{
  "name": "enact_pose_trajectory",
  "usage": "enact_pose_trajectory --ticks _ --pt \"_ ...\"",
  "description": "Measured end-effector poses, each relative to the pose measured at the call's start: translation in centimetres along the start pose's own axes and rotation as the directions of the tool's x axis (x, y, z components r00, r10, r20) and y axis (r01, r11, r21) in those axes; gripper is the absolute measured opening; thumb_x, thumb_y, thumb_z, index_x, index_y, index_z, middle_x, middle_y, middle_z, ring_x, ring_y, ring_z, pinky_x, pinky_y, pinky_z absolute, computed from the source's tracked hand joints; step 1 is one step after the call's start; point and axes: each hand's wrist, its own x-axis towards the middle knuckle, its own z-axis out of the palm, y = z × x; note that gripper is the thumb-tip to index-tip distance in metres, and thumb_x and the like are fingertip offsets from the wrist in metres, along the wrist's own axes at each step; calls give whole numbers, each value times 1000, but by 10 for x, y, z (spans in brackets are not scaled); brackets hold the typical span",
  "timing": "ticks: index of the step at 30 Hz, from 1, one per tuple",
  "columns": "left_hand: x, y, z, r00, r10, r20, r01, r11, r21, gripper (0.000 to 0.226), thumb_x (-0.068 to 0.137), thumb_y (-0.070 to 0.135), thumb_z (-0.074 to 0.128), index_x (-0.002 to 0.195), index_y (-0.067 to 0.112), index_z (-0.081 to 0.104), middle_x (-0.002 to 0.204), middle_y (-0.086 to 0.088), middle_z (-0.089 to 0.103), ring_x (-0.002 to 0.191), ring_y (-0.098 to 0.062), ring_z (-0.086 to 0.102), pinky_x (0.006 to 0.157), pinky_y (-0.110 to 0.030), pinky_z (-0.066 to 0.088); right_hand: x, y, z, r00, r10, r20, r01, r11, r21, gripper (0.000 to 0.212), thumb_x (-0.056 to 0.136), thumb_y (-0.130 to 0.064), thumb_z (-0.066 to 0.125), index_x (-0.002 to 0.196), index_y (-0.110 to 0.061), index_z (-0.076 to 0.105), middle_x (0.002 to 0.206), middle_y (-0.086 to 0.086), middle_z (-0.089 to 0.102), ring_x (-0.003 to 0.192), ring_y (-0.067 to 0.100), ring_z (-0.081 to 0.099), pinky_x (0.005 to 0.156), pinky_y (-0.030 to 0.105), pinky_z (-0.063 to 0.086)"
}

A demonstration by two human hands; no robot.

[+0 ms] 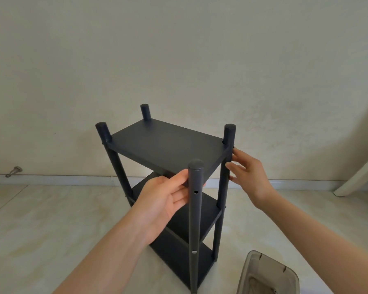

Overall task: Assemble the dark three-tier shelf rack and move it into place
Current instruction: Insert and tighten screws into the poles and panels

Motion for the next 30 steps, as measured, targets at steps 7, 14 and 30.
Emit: enact_pose_trajectory --ticks 7,14,30 --pt "-2 -14 9 1000 3 -20 -2 999 35 33 71 23 72 100 7 67 100 -5 78 93 -16 76 66 -20 59 13 3 -2 999 14 -42 -11 998 62 47 95 3 57 103 -41 69 102 -9 75 100 15 70 87 36 59" --pt "7 -23 17 994 42 -98 -37 998 55 45 61 31 74 103 15 65 93 4 79 87 -10 76 62 -17 58 22 10 3 997 47 -56 -45 998 38 37 96 -2 58 111 -35 66 104 -11 73 101 12 68 86 32 58" --pt "14 -26 12 996 63 61 -55 991 -120 45 76 33 69 112 7 61 111 -7 76 103 -22 74 72 -24 60 -58 -48 -8 961 -277 12 274 945 -177 27 97 -14 46 109 -31 64 104 -18 66 103 1 60 83 15 47"
